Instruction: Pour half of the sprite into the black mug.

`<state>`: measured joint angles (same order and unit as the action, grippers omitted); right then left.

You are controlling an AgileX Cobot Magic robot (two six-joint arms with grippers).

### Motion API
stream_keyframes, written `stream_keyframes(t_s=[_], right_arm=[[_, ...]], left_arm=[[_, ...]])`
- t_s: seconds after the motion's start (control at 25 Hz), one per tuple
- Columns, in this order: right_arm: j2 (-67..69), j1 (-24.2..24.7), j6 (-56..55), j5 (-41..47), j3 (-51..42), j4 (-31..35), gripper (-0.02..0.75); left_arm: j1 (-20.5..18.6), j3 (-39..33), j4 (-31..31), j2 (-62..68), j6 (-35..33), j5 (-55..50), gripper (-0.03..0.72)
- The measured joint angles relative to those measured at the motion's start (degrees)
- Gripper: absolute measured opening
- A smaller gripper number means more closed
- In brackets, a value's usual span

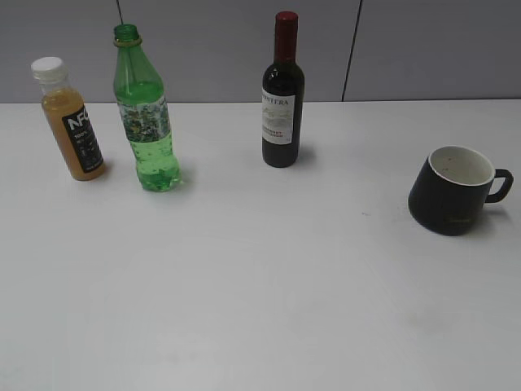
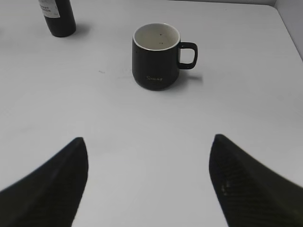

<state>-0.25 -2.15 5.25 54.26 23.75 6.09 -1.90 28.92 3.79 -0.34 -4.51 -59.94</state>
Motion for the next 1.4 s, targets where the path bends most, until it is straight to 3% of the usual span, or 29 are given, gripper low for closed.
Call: stream_keyframes(t_s=[0.8, 1.16, 1.4], right_arm=[[1.22, 0.0, 0.0, -2.22, 0.8, -0.41, 0.622], [10.88, 0.0, 0.0, -18.08, 1.3, -1.58, 0.623], [23.36, 0.0, 0.04, -33.24, 1.3, -2.64, 0.622]], left_arm=[[0.0, 0.0, 0.0, 0.0, 0.0, 0.0, 0.268], [0.0, 0.0, 0.0, 0.0, 0.0, 0.0, 0.268], [0.0, 0.0, 0.0, 0.0, 0.0, 0.0, 0.268]])
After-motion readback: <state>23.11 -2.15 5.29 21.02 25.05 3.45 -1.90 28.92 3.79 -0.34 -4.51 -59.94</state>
